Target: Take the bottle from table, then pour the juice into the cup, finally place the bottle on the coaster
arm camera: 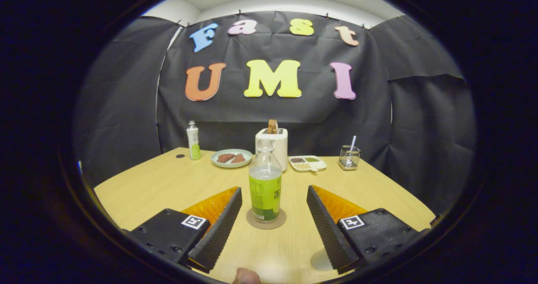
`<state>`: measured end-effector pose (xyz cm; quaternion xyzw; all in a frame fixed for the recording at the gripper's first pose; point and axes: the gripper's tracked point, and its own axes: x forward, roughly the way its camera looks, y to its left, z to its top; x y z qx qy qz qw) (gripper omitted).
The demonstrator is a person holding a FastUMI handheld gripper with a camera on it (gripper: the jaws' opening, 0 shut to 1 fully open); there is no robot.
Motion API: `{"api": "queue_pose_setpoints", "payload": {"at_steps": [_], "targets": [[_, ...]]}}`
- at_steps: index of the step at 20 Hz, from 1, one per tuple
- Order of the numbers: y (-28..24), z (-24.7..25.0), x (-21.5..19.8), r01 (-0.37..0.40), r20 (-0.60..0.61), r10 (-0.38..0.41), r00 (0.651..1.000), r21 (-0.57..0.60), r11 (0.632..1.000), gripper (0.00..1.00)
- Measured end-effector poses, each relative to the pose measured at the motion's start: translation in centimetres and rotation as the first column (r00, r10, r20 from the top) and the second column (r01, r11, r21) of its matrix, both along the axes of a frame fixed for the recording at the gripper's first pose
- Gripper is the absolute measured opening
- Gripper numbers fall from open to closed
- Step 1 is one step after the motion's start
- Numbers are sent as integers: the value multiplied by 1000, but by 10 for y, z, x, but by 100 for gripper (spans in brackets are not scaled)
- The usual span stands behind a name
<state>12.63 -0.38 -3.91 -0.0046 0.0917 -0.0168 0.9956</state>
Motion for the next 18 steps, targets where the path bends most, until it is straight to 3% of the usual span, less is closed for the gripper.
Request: {"api": "queue_pose_setpoints", "payload": {"at_steps": [8, 12, 18], "targets": [[12, 40, -77, -22, 117, 20, 993, 10, 1000, 100], [14, 37, -107, -1, 116, -4, 993, 48, 999, 100], [35, 45, -140, -68, 147, 60, 987, 56, 996, 100]]}}
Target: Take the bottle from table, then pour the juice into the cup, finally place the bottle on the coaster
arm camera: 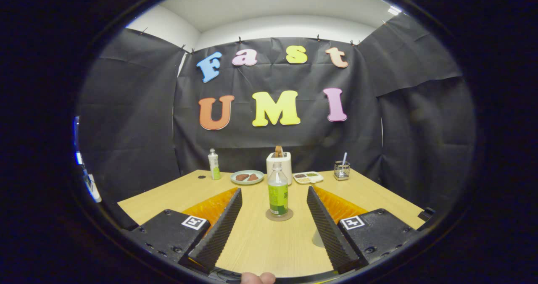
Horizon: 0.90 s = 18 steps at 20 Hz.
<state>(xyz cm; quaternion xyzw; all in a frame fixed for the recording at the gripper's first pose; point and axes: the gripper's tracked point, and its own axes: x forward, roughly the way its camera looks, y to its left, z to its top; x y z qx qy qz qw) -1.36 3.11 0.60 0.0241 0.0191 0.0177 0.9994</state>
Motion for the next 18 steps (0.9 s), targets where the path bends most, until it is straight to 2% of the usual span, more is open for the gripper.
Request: {"api": "queue_pose_setpoints", "payload": {"at_steps": [3, 9, 18], "targets": [[1, 3, -7, -3, 9, 3, 1000, -27, 1000, 100], [10, 9, -19, -17, 29, 17, 999, -13, 1000, 100], [1, 14, -29, 1, 42, 0, 999, -2, 1000, 100]]}}
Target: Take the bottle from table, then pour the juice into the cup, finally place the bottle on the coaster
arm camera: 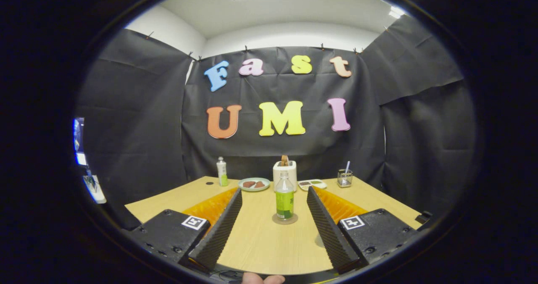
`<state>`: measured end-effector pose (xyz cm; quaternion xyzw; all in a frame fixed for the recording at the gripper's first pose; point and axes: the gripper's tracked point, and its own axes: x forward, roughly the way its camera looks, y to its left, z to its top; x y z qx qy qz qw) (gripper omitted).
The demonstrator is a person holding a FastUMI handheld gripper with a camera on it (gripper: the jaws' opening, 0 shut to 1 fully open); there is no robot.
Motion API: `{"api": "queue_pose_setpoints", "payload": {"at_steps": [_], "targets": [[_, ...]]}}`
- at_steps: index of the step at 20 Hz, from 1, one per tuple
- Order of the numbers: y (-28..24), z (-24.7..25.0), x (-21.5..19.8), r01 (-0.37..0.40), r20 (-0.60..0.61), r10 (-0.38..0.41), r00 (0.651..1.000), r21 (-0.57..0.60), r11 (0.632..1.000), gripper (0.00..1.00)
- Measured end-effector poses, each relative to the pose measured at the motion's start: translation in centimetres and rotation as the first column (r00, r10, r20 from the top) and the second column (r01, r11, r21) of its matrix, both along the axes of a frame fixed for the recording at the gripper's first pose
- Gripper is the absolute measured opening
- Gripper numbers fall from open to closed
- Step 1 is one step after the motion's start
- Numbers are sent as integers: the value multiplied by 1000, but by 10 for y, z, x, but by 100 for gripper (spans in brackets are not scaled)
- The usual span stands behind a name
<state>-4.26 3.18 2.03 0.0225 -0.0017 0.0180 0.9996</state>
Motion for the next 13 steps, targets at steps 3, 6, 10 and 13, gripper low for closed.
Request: {"api": "queue_pose_setpoints", "payload": {"at_steps": [3, 6, 10, 13], "targets": [[-1, 0, 0, 2, 1, -2, 1000, 4, 1000, 100], [1, -1, -1, 0, -6, 0, 1000, -1, 1000, 100], [-1, -2, -1, -1, -9, 1, 1000, 2, 1000, 100], [-2, -2, -1, 0, -6, 0, 1000, 5, 1000, 100]]}}
